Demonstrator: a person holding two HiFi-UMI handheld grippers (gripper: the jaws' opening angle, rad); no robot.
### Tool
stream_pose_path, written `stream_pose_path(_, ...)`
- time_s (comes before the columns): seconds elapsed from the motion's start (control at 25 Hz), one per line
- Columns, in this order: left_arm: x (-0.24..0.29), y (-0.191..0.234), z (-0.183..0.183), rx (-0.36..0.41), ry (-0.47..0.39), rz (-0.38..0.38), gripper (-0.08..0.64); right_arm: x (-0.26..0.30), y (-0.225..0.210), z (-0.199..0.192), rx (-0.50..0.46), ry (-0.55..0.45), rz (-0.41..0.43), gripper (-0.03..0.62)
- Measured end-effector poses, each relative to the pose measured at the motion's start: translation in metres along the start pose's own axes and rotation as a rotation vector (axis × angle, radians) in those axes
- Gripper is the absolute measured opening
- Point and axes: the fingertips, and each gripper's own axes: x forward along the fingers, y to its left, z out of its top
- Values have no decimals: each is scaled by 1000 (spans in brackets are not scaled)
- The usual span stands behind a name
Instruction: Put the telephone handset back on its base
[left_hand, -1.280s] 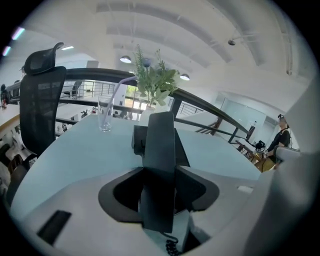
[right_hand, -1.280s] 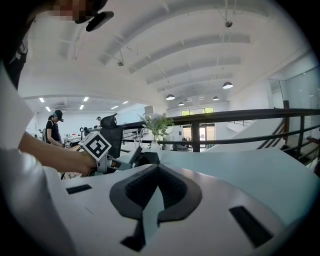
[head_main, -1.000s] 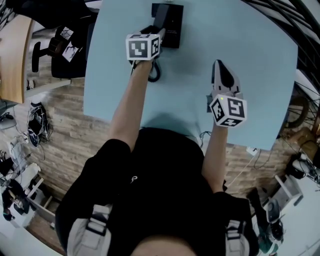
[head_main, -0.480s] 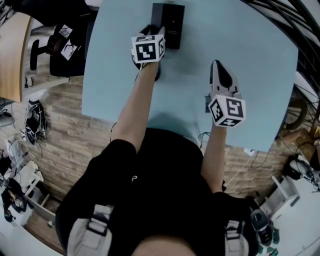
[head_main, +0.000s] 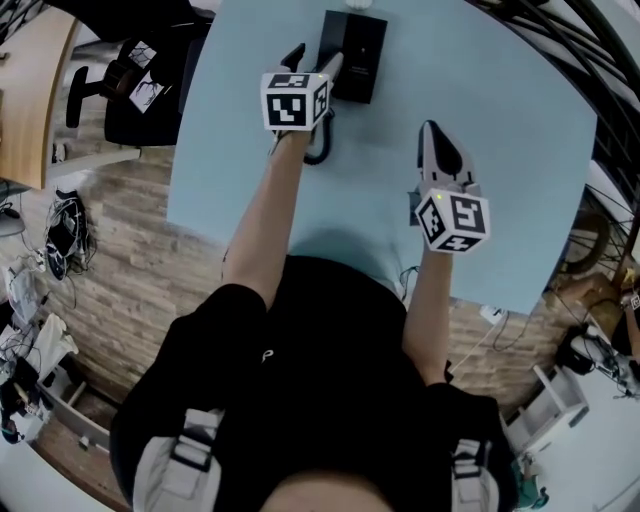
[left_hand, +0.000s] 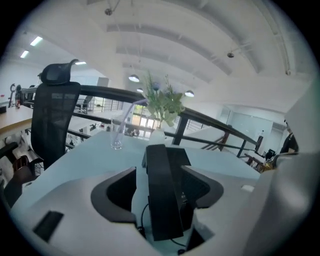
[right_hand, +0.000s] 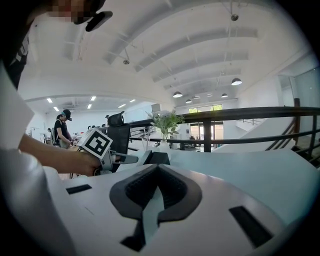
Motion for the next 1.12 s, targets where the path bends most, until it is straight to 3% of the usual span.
stream_pose_path(0.16, -31, 12, 32, -51, -149, -6, 253, 7, 17, 5, -17, -5, 30, -6)
stream_pose_path(0.2, -40, 16, 38, -56, -177, 4, 221, 8, 20, 6, -20, -7, 36, -6)
stream_pose_path(0.32, -69, 26, 51, -60, -250, 47, 0, 13, 32, 9, -26, -14, 59, -6)
stream_pose_path(0.52, -115, 31, 64, -79, -353, 26, 0, 29, 56, 23, -58, -42, 102, -6)
stream_pose_path(0.68, -147, 35, 65, -91, -399, 16, 0, 55, 81, 35, -140, -39, 150, -6)
stream_pose_path(1.12, -178, 44, 26, -170, -393, -2, 0, 154, 111, -17, -278, 186, 255, -6)
